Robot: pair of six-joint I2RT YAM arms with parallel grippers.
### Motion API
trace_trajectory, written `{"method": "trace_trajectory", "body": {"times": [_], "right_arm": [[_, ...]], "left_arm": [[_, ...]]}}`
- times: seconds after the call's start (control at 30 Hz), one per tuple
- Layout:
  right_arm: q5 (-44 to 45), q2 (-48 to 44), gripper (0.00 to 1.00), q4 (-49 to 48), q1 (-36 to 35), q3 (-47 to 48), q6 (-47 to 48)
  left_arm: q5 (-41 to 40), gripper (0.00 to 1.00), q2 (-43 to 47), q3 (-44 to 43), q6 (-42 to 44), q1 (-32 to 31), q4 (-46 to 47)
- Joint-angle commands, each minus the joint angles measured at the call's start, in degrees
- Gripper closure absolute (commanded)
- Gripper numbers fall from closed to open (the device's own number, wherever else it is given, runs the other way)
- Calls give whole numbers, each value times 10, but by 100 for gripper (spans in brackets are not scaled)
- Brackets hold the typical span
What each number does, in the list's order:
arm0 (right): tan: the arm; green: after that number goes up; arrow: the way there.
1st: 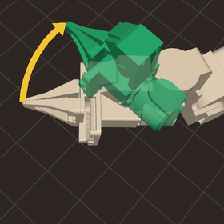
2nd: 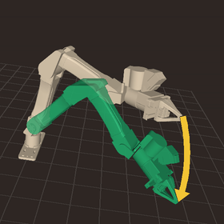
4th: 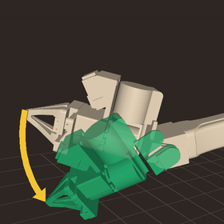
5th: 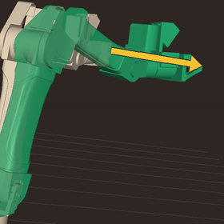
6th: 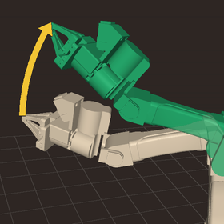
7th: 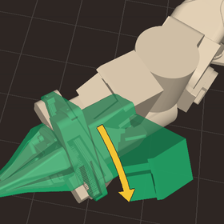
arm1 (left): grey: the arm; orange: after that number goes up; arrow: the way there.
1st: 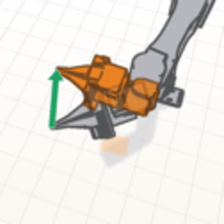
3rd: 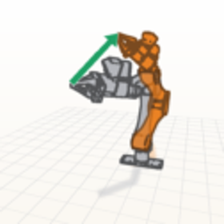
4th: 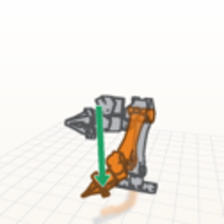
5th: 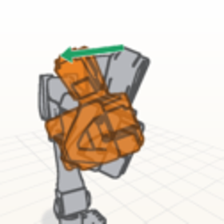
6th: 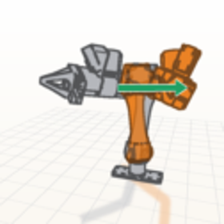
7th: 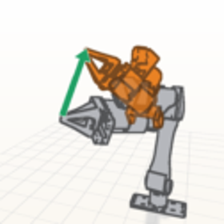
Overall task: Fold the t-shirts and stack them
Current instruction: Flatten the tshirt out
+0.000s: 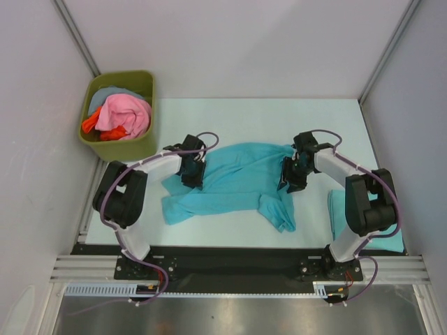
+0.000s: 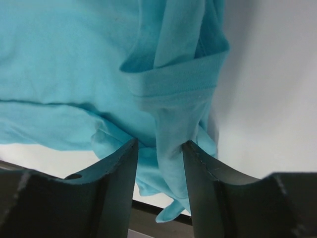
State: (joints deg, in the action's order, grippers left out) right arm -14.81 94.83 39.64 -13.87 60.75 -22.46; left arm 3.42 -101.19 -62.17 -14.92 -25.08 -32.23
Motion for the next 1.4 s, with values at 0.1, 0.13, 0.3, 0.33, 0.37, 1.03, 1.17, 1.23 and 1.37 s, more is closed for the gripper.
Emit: {"method": "trace_trajectory", "body": {"times": [0.1, 0.13, 0.3, 0.33, 0.37, 1.03, 1.17, 1.23, 1.37], "right_arm": [[-3, 41, 75, -32, 16, 4, -5], [-1, 41, 84, -28, 17, 7, -3], [7, -44, 100, 51, 17, 12, 7], [14, -97, 100, 61, 19, 1, 7], [18, -127, 100, 71, 21, -4, 7], [-30, -461, 100, 151, 118, -48, -28], [-50, -435, 100, 153, 118, -29, -45], [-44, -424, 100, 139, 118, -10, -42], [-36, -305, 100, 125, 132, 16, -36]], "left_arm": [[-23, 94, -9, -34, 16, 3, 4], [-29, 100, 1, -37, 16, 3, 0], [-101, 100, 119, -39, -5, -1, -54], [-118, 100, 171, -37, -12, -4, -67], [-133, 100, 196, -36, -23, -7, -80], [-241, 100, 557, 6, -84, -28, -173], [-213, 100, 521, -25, -72, -28, -168], [-229, 100, 485, -34, -59, -28, -169], [-242, 100, 379, -61, -4, -26, -128]]}}
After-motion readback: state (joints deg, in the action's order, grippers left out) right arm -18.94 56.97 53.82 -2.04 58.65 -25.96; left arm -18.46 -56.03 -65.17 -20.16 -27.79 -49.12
